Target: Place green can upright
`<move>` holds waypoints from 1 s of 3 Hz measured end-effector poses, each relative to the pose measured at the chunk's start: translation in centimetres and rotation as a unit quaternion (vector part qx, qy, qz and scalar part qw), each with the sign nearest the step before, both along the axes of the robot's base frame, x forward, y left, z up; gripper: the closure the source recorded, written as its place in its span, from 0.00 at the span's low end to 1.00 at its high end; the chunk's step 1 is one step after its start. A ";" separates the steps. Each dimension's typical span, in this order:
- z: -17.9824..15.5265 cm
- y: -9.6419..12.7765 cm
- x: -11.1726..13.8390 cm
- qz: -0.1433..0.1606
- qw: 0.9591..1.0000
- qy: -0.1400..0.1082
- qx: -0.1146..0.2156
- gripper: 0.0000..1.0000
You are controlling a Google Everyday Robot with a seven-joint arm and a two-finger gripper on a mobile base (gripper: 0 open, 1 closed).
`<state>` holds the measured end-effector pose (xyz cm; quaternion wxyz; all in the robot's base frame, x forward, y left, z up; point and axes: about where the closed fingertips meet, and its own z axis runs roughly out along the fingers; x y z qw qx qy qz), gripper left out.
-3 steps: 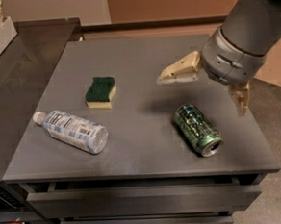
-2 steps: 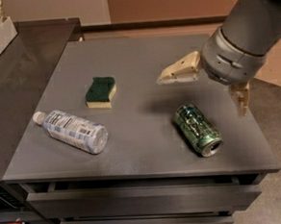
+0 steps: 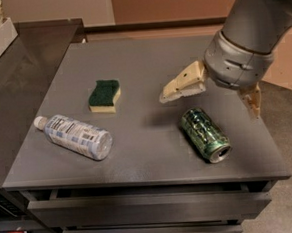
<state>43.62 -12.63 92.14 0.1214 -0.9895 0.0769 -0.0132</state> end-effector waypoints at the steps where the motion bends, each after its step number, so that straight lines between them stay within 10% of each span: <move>1: -0.7 0.3 -0.5 0.031 0.999 0.010 -0.019 0.00; 3: -2.1 -0.8 -0.7 0.061 0.996 -0.021 -0.061 0.00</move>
Offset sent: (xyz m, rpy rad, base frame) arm -0.0148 -0.0168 -0.0248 -0.1718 -0.0354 0.1371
